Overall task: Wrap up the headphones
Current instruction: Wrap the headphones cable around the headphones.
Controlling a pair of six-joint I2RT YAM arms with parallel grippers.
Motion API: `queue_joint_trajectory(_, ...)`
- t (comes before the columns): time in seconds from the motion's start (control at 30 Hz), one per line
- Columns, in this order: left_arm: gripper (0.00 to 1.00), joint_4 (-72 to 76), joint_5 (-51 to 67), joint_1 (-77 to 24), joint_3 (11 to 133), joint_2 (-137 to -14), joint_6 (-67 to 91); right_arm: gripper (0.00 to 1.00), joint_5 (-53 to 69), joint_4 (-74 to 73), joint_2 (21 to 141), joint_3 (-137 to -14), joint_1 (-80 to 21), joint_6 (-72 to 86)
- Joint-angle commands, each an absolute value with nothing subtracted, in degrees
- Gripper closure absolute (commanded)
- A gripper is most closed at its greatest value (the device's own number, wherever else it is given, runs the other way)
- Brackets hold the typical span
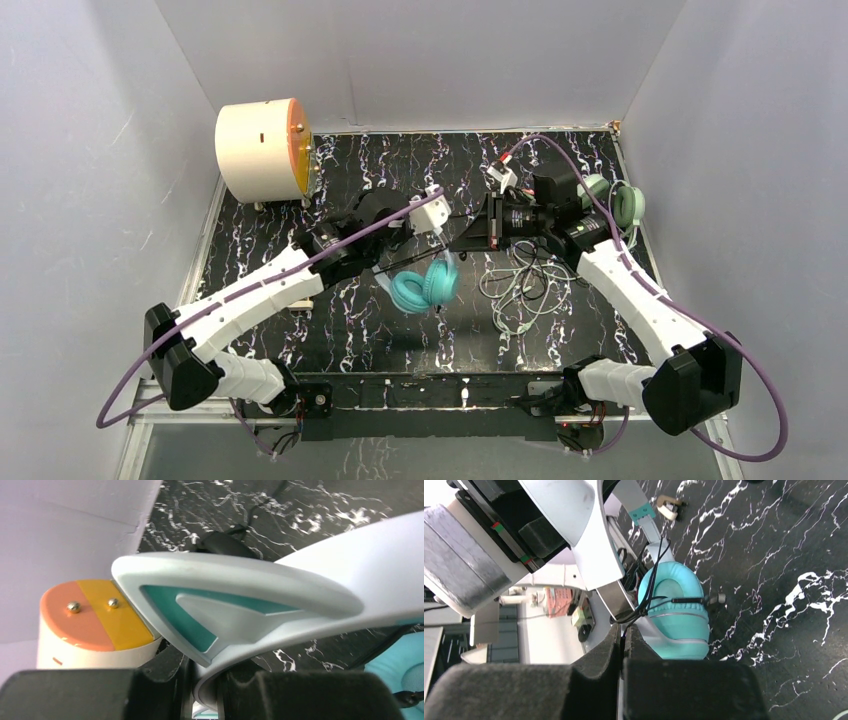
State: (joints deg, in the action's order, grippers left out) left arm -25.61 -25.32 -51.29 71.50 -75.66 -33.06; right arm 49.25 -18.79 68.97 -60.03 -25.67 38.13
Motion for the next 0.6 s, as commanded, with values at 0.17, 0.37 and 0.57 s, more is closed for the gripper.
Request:
queue_joint_trajectory(0.17, 1.00, -22.93, -40.71, -51.47, 77.54, -79.23, -25.44, 0.87, 44.21, -8.67, 66.50, -60.65, -25.34, 44.72)
queue_joint_trajectory(0.37, 1.00, -20.75, -41.57, -51.81, 74.59, -77.45, -22.06, 0.79, 34.89, -14.97, 67.26, -64.22, -25.31, 37.36)
queue_joint_trajectory(0.57, 1.00, -17.33, -36.18, -52.08, 70.04, -71.88, -24.55, 0.86, 34.21, -18.31, 69.01, -66.42, -25.15, 28.40)
